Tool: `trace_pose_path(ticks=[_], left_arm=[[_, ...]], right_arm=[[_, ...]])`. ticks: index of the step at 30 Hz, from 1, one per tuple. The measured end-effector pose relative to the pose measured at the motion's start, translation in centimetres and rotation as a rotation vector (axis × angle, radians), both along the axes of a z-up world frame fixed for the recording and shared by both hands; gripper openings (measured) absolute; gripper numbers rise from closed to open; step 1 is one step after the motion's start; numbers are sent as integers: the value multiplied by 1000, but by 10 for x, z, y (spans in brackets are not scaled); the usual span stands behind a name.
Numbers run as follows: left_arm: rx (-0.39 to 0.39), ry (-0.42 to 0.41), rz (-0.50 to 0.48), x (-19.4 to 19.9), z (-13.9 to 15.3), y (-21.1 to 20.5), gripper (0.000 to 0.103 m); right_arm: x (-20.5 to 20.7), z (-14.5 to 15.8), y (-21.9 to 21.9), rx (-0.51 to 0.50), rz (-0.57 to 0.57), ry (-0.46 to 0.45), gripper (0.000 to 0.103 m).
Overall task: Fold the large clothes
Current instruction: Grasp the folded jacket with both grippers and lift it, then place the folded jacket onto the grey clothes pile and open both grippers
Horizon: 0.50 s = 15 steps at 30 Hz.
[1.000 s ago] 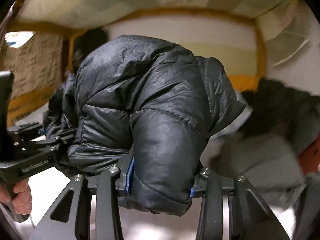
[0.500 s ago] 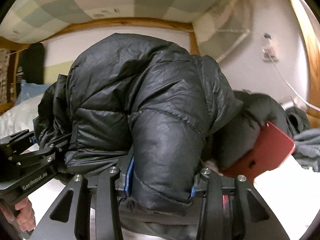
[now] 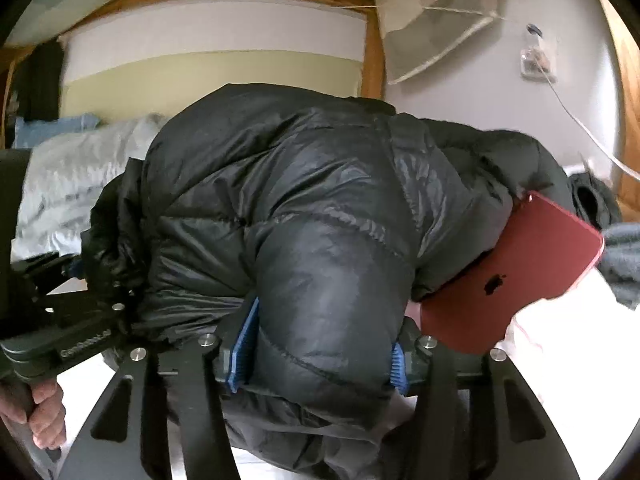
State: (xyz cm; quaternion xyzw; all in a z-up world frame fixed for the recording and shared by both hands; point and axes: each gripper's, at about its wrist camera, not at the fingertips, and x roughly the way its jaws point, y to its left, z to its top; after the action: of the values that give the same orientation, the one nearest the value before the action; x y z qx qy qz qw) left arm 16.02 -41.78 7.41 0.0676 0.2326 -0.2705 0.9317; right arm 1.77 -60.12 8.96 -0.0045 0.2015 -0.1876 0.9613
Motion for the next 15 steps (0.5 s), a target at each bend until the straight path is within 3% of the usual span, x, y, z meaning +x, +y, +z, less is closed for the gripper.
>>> trace_pose_path(ticks=[2,5,8,10,15], left_arm=[[12,-88,74,-10,10,13,88],[-13,-191,122,-26,26,32,97],[-11,-242,93,-46,42,46,100],[-13,-287,102,-61,50,56,103],[-14,-298,141,-87,63,85,103]], right_arm=[[-8,5,-2,71,10,-11,57],[-14,13,6,86,29,-14,65],[-20,18,21,-14,-42,-21,86],[-27,22,31,-73,-75,-38,88],[-51,32,63,-79,-46,-112,92]])
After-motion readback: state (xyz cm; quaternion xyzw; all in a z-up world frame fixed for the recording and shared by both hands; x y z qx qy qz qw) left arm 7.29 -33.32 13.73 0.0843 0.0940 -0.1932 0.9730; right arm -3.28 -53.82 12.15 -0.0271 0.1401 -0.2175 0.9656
